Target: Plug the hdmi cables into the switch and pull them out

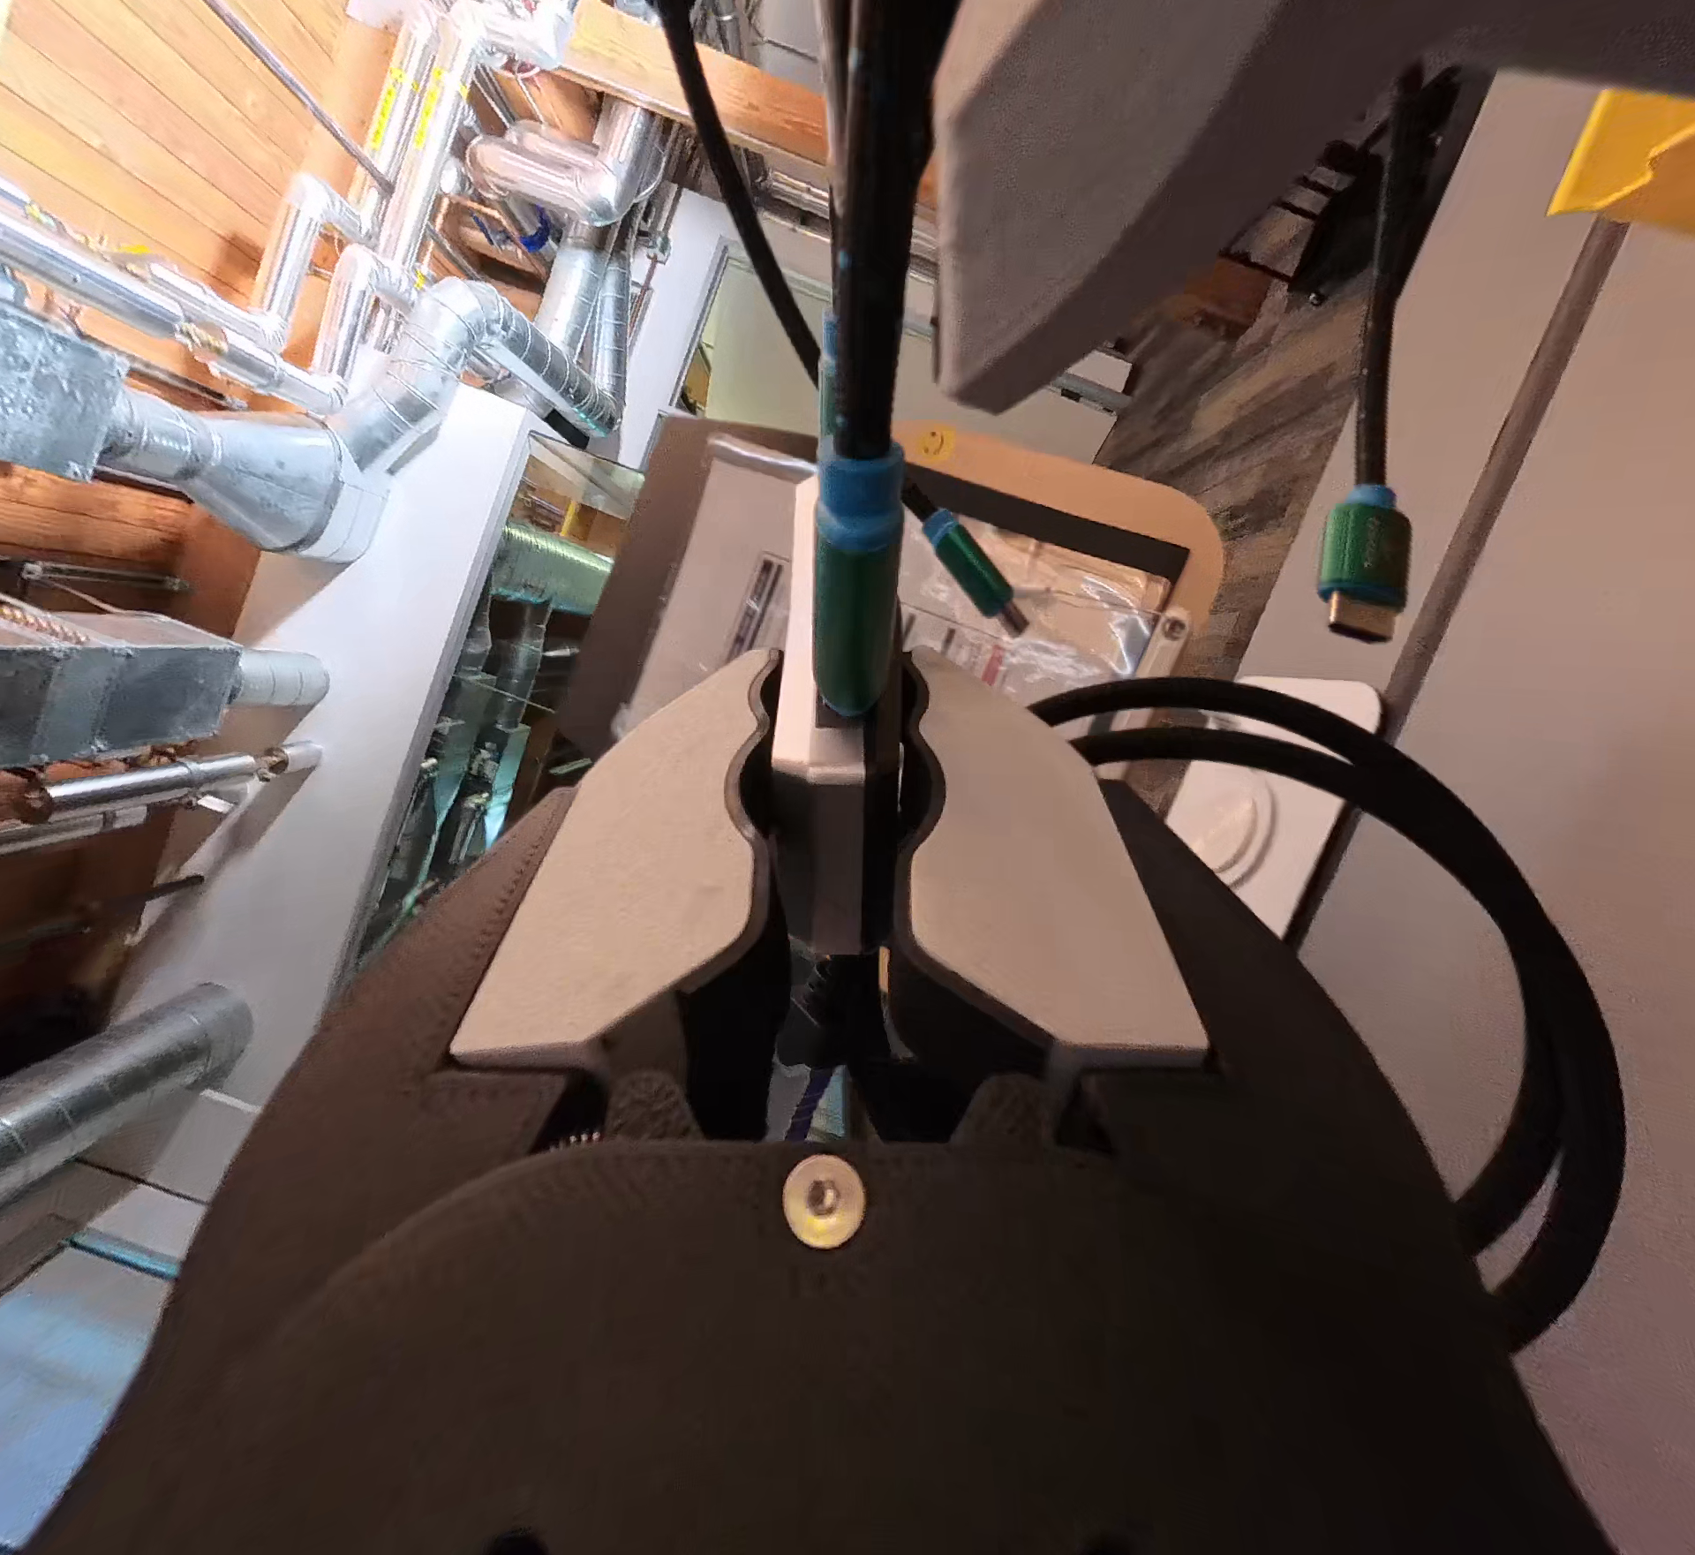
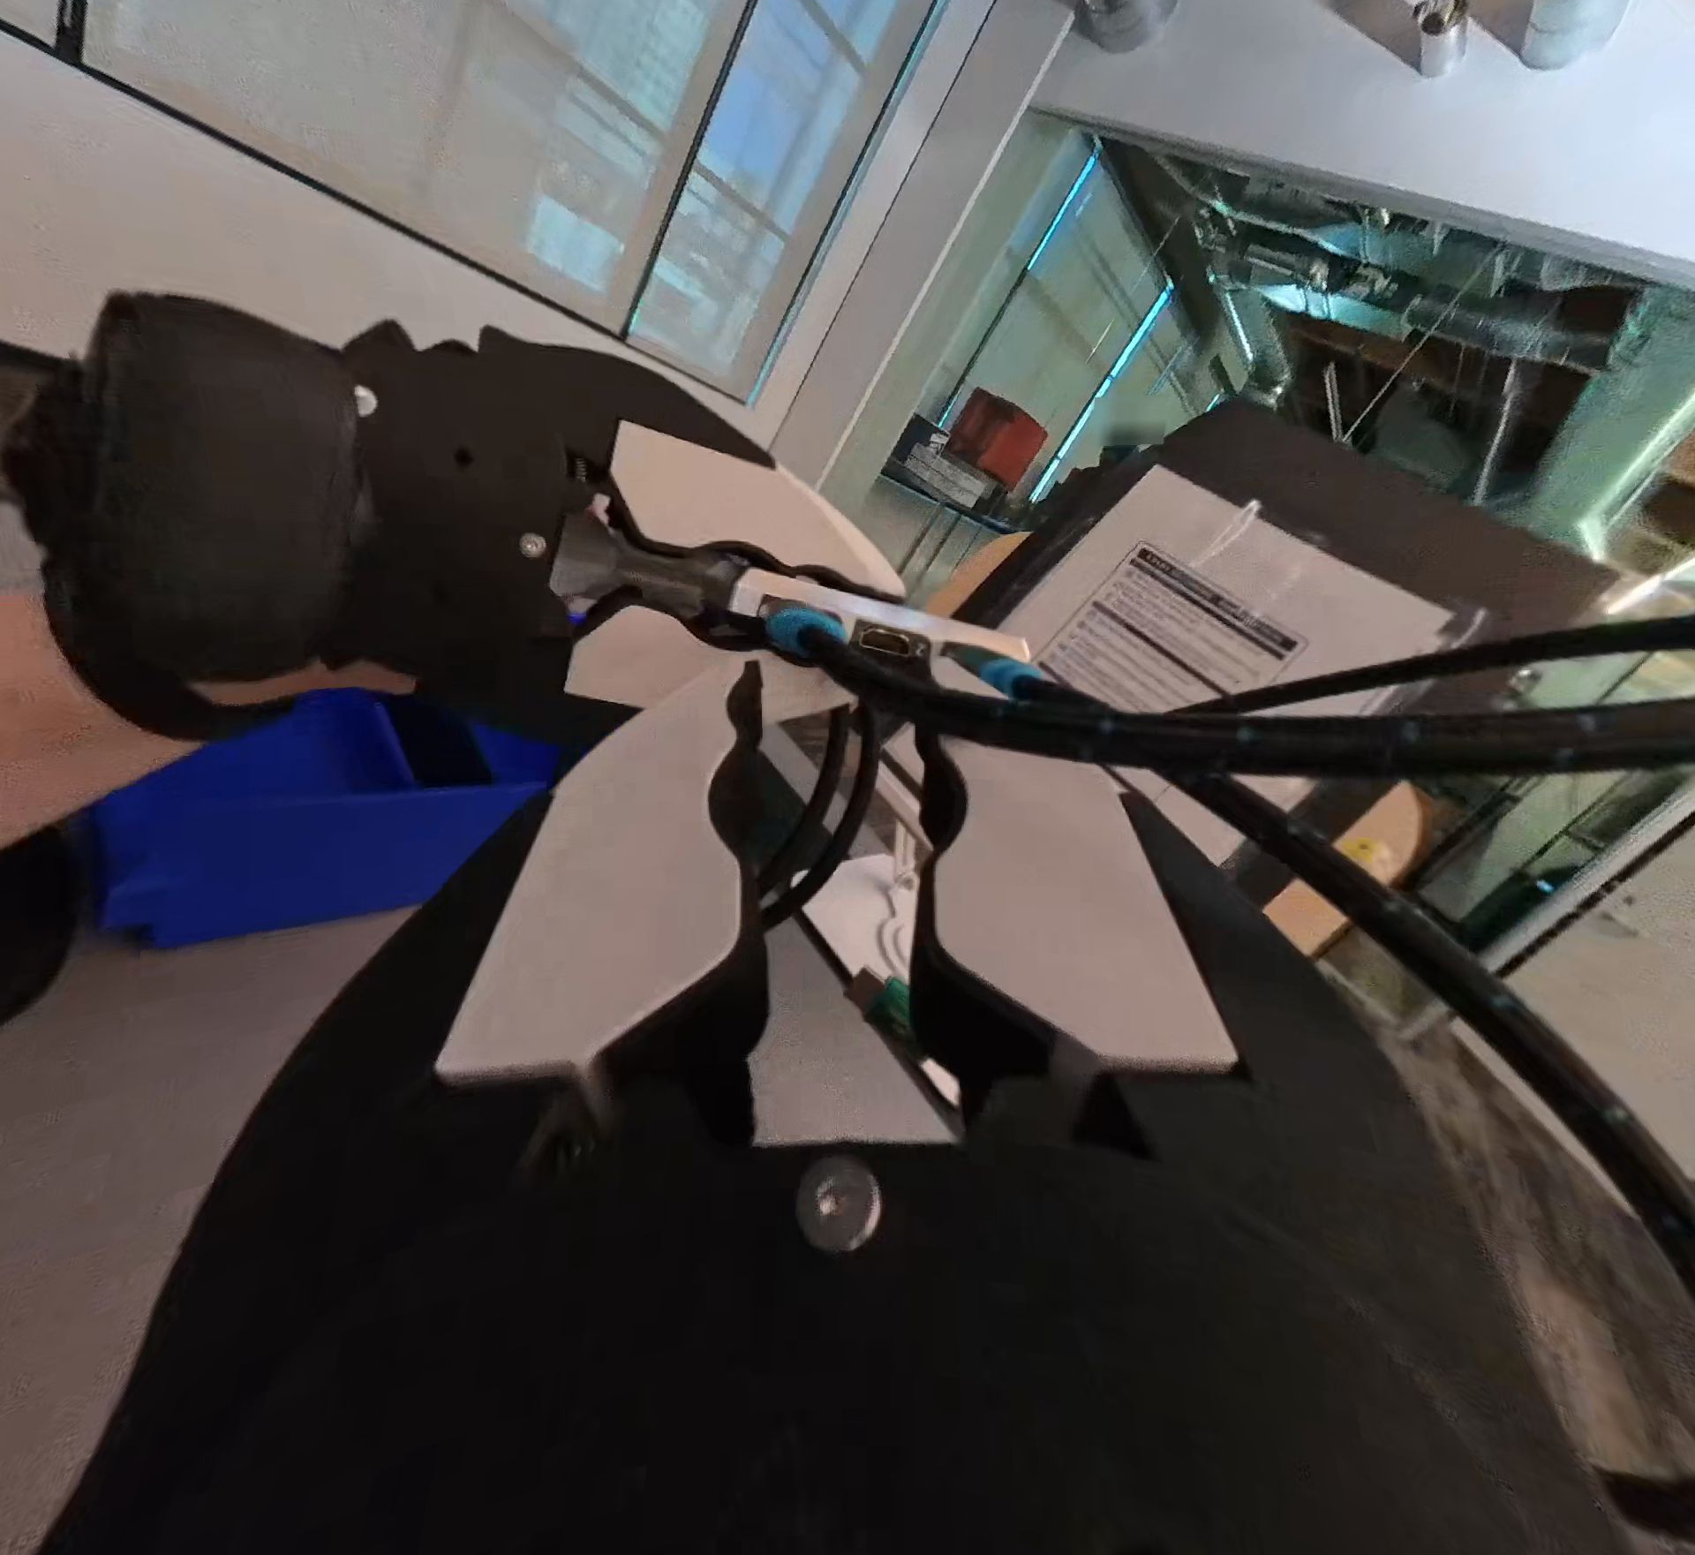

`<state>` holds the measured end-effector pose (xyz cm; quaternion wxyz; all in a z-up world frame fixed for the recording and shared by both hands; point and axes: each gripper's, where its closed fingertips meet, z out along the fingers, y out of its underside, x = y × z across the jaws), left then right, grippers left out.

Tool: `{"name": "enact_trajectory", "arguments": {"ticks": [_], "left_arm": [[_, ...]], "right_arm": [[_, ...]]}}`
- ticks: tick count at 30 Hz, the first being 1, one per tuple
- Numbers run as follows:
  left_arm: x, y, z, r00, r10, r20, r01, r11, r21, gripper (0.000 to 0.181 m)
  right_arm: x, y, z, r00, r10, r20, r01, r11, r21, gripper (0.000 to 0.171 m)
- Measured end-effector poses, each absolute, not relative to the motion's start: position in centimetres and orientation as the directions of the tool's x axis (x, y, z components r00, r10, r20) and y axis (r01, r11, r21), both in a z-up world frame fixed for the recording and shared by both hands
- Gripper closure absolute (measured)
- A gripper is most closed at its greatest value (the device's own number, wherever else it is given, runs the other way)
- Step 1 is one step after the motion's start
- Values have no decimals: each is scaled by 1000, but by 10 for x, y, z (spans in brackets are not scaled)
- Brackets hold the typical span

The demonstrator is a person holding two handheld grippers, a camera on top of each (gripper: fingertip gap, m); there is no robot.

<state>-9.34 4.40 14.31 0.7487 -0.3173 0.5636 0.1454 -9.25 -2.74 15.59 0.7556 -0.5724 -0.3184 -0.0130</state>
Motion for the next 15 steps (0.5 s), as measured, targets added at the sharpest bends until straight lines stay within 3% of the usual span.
{"name": "enact_trajectory", "arguments": {"ticks": [4,8,15], "left_arm": [[-89,59,117,308,-181,-934,-566,754,-333,161],[-81,58,107,283,-187,-941,-546,775,-318,161],[-68,50,93,230,-203,-952,-522,800,-296,161]], "right_arm": [[-97,-2,130,827,392,403,346,210,-914,128],[-95,11,122,859,391,329,266,207,-941,137],[-95,19,98,846,452,281,269,94,-959,148]]}}
